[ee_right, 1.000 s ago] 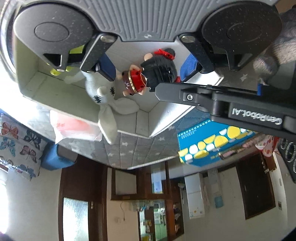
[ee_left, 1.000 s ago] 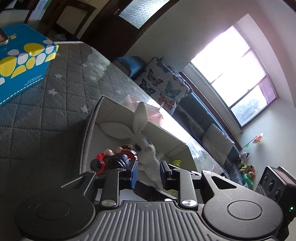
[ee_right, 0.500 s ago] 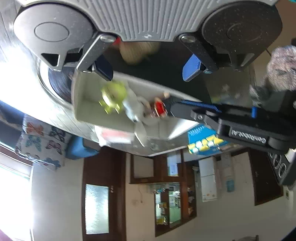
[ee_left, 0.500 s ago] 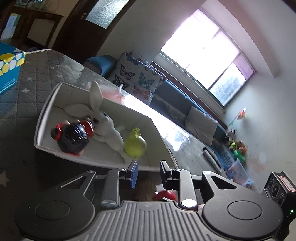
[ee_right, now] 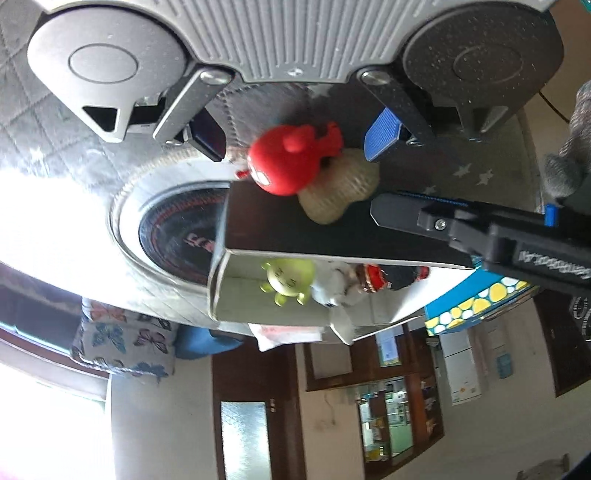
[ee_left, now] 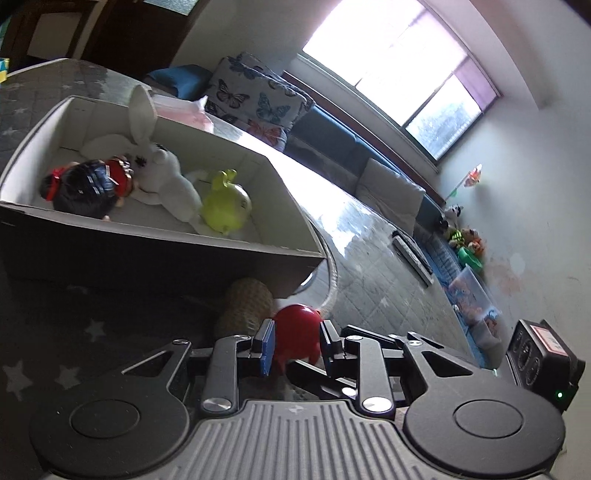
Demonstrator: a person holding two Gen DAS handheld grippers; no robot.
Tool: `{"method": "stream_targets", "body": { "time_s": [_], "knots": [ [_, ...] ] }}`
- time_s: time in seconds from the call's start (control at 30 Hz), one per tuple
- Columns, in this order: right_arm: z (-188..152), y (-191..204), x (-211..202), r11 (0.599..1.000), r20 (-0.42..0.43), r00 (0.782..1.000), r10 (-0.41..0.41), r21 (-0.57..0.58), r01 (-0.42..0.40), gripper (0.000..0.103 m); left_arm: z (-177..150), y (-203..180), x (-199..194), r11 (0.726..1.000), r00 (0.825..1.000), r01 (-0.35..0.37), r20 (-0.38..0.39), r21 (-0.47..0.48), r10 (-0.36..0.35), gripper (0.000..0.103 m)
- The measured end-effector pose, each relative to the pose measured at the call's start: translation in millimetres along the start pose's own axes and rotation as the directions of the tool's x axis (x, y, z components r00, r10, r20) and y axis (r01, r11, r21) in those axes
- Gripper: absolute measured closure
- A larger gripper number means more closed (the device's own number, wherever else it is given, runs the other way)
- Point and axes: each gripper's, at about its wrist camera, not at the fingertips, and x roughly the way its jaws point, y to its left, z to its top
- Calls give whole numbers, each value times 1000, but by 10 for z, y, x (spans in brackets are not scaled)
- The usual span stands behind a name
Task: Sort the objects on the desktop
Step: 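Move the left tool down to the red round toy, then close the left tool on the red round toy and lift it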
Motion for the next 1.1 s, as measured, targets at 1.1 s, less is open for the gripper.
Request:
{"method": "stream_targets", "body": {
  "time_s": [1.1],
  "knots": [
    [-79, -144, 250, 996, -18, 999, 43, 76, -41, 36, 51, -125, 588, 1000, 993, -23, -118, 10, 24, 67]
  ]
}}
